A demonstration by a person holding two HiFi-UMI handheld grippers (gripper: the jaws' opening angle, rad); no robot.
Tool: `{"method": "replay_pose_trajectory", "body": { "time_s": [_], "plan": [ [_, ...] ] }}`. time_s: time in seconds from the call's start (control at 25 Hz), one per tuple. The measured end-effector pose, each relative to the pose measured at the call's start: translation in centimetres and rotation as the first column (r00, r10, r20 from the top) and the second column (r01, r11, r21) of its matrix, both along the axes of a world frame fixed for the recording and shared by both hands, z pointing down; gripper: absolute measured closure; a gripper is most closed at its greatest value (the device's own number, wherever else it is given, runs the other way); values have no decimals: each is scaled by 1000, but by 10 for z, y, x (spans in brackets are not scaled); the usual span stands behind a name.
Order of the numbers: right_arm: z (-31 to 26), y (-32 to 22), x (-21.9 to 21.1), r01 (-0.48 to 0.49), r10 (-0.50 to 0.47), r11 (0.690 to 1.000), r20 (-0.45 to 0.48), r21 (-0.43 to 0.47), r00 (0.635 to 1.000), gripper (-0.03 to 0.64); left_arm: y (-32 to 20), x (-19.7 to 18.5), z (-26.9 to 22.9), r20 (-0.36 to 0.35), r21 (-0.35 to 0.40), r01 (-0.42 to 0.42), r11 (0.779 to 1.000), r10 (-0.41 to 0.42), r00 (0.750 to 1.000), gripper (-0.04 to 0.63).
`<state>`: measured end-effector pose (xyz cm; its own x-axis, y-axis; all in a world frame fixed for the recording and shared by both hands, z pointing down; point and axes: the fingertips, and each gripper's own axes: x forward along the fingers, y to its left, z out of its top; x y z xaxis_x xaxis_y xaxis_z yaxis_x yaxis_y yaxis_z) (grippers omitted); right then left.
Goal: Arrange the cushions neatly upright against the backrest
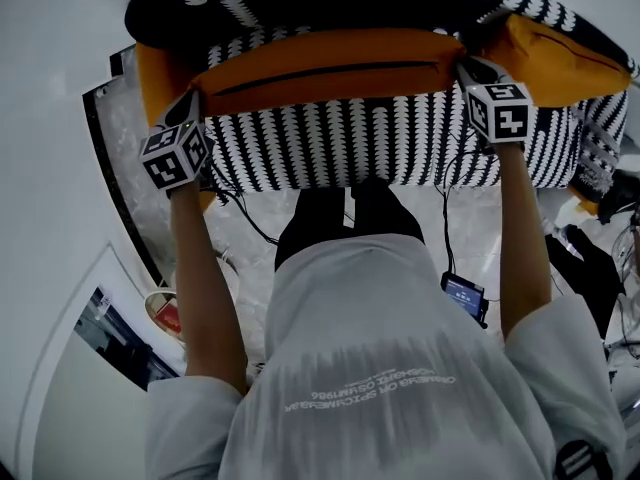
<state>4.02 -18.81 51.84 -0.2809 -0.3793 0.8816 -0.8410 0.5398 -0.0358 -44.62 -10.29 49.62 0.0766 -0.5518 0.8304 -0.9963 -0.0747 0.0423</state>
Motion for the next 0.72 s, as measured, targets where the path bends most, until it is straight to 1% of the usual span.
{"method": "replay_pose_trajectory", "body": {
  "time_s": [0.16, 0.28, 0.52, 0.72],
  "plan": [
    [2, -33, 3, -25, 25, 999, -7, 27, 1000, 569, -38, 2, 0, -3, 12, -47, 999, 47, 999, 574],
    [4, -54, 1, -44, 45, 998, -11, 41, 999, 571, -60, 0, 3, 3, 18, -60, 998, 60, 998, 572],
    [24, -89, -5, -109, 109, 993, -16, 46, 994, 572, -99, -7, 14, -7, 46, -41, 998, 42, 999, 571],
    [41, -117, -10, -146, 149, 988, -60, 44, 987, 574, -129, -12, 27, -12, 34, -36, 999, 37, 999, 571]
  ]
}}
